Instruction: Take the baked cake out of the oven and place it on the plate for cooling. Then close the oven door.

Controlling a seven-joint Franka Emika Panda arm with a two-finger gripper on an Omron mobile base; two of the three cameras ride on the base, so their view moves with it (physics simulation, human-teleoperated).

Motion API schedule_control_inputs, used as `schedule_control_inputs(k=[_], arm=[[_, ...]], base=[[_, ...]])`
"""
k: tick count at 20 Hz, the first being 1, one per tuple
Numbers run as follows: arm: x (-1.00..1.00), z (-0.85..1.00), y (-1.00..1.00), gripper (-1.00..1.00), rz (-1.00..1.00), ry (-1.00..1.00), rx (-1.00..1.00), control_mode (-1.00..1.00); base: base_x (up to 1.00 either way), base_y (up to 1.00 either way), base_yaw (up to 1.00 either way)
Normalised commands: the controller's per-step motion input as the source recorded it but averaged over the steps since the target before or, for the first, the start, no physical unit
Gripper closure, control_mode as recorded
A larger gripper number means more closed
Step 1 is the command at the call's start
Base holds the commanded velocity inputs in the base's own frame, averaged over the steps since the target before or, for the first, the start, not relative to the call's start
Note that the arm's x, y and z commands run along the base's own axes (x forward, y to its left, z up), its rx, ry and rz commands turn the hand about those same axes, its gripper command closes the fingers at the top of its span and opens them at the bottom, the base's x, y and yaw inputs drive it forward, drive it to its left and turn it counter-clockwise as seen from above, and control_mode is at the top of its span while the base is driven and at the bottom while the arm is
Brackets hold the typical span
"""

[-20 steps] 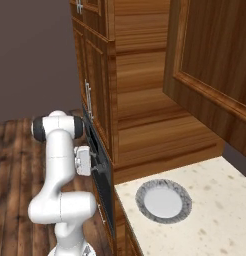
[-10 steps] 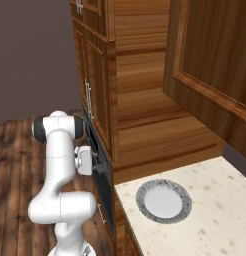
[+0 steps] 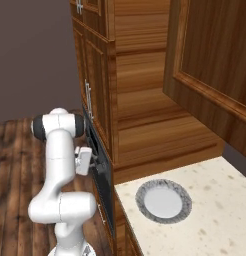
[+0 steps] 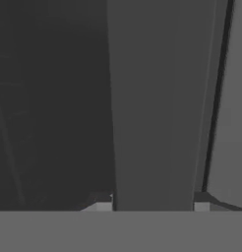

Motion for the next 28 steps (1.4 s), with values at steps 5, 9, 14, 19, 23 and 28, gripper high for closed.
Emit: schedule_control_inputs(k=[5,9,14,19,23,28], arm=[[-0.38,-0.72,0.62,1.0,0.08,0.0,0.18,-1.0],[-0.57,-0.84,0.95,1.0,0.07,0.0,0.17,-1.0],[-0.53,-0.93,1.0,1.0,0.08,0.0,0.18,-1.0],[-0.36,-1.0,0.98,1.0,0.07,0.01,0.19,-1.0],[-0.14,-1.0,0.87,1.0,0.05,0.04,0.18,-1.0],[0.0,-1.0,0.74,1.0,0.01,0.09,0.15,-1.0]], base=[[0.0,0.0,0.0],[0.0,0.0,0.0],[0.0,0.0,0.0],[0.0,0.0,0.0],[0.0,0.0,0.0],[0.0,0.0,0.0]])
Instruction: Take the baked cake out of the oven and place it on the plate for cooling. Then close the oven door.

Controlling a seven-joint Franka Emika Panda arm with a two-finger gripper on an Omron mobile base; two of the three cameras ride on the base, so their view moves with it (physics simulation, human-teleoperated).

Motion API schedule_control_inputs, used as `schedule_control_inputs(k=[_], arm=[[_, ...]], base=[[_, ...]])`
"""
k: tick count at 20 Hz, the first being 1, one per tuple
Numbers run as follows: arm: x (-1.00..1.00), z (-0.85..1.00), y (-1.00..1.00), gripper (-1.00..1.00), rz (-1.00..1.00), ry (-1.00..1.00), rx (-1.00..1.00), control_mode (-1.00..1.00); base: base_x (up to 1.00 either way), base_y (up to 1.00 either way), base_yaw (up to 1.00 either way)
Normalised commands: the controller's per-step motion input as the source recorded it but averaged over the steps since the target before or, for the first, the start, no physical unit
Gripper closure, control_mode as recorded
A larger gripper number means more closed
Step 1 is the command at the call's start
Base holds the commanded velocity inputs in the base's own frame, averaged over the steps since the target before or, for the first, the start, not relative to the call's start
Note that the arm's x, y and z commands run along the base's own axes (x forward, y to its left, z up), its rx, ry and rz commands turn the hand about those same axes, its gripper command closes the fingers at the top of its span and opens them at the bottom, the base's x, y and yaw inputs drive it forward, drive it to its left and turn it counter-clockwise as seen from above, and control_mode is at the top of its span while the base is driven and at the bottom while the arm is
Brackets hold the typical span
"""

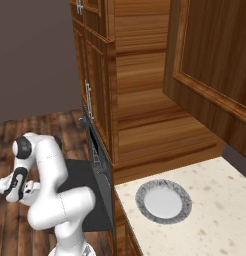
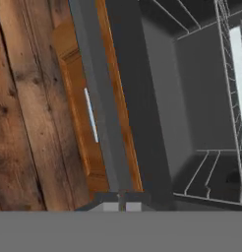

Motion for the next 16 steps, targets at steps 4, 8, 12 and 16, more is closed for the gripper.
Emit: schedule_control_inputs(k=[4,8,12,16], arm=[[0.0,-0.95,0.56,-1.0,0.0,0.08,0.16,-1.0],[-0.05,-0.15,0.3,-1.0,0.0,0.02,0.19,-1.0],[-0.43,0.82,0.12,-1.0,0.02,-0.03,0.14,-1.0],[-0.59,1.0,-0.01,-1.0,0.01,-0.08,0.13,-1.0]], base=[[0.0,0.0,0.0],[0.0,0.0,0.0],[0.0,0.0,0.0],[0.0,0.0,0.0]])
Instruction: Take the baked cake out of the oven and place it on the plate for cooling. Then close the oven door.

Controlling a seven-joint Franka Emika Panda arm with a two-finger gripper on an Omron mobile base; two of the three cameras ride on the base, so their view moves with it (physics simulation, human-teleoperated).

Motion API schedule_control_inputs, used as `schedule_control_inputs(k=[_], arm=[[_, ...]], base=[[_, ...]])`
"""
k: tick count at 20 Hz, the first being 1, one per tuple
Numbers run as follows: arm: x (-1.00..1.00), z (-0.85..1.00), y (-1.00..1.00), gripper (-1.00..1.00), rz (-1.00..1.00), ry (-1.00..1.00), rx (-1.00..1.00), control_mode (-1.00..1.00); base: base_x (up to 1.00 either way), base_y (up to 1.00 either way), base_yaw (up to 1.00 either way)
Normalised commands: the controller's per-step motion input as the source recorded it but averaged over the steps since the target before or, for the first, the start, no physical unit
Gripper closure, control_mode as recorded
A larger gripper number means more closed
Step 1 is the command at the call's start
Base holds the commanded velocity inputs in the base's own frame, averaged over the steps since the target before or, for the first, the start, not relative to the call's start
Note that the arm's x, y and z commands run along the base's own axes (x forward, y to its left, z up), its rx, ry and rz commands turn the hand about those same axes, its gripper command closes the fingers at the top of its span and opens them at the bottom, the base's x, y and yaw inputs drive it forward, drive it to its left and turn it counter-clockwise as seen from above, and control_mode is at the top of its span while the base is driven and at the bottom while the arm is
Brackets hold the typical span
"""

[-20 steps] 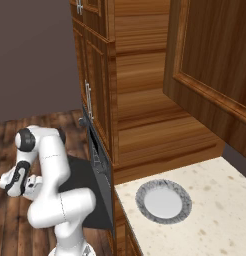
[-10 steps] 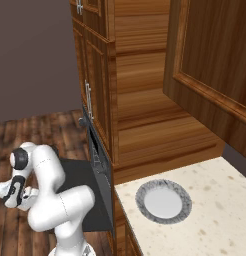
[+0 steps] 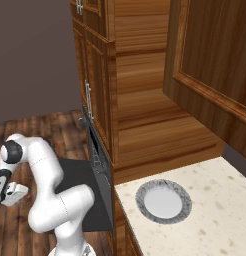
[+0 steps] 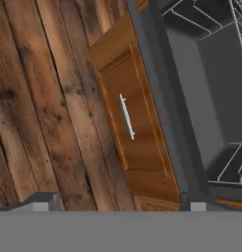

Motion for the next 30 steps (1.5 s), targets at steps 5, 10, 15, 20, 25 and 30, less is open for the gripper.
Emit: schedule_control_inputs(k=[5,10,15,20,25,30], arm=[[-0.3,1.0,-0.32,-1.0,0.02,-0.15,0.05,-1.0],[-0.01,1.0,-0.55,-1.0,0.01,-0.08,0.0,-1.0],[0.15,0.95,-0.8,-1.0,0.0,0.03,0.0,-1.0],[0.65,0.38,-0.69,-1.0,-0.09,0.18,-0.09,-1.0],[0.64,0.07,-0.77,-1.0,-0.17,0.31,-0.19,-1.0],[0.6,-0.2,-0.51,-1.0,-0.15,0.25,-0.36,-1.0]], base=[[0.0,0.0,0.0],[0.0,0.0,0.0],[0.0,0.0,0.0],[0.0,0.0,0.0],[0.0,0.0,0.0],[0.0,0.0,0.0]])
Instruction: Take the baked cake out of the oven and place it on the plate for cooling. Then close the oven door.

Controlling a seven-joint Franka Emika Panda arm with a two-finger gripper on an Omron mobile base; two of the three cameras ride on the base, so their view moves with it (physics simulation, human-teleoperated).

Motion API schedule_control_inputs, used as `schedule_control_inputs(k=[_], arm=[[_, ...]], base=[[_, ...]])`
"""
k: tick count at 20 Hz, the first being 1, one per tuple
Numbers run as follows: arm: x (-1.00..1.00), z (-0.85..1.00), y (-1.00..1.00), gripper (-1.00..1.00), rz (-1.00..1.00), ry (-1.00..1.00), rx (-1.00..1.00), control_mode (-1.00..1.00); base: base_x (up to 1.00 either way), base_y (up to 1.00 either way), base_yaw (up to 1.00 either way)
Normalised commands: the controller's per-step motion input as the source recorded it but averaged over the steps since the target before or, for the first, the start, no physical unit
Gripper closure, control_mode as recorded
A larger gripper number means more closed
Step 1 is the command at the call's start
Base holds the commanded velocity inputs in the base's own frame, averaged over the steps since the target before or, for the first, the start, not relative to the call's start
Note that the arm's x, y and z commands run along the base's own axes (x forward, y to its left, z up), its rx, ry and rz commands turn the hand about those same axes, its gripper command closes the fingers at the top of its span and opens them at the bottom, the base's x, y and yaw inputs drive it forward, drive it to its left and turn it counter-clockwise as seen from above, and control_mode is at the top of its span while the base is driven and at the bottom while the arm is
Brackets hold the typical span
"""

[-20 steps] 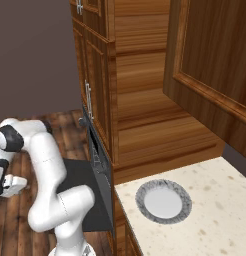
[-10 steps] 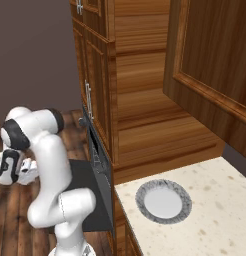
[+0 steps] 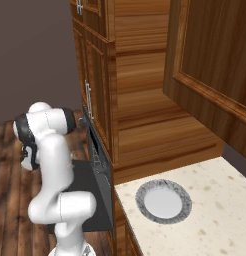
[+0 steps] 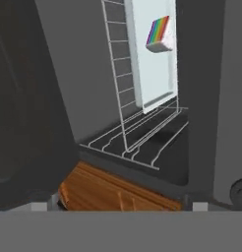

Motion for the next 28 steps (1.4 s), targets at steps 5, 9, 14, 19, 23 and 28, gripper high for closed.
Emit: schedule_control_inputs(k=[5,9,14,19,23,28], arm=[[0.59,-0.52,-0.06,-1.0,-0.16,0.13,-0.53,-1.0],[0.62,-0.65,-0.01,-1.0,-0.15,0.0,-0.43,-1.0],[0.68,-0.53,-0.15,-1.0,-0.16,0.0,-0.23,-1.0],[0.56,-0.38,-0.24,-1.0,-0.18,-0.01,-0.09,-1.0],[0.32,-0.35,-0.04,-1.0,-0.17,-0.16,-0.06,-1.0],[0.39,-0.21,-0.02,-1.0,-0.15,-0.22,-0.03,-1.0]], base=[[0.0,0.0,0.0],[0.0,0.0,0.0],[0.0,0.0,0.0],[0.0,0.0,0.0],[0.0,0.0,0.0],[0.0,0.0,0.0]])
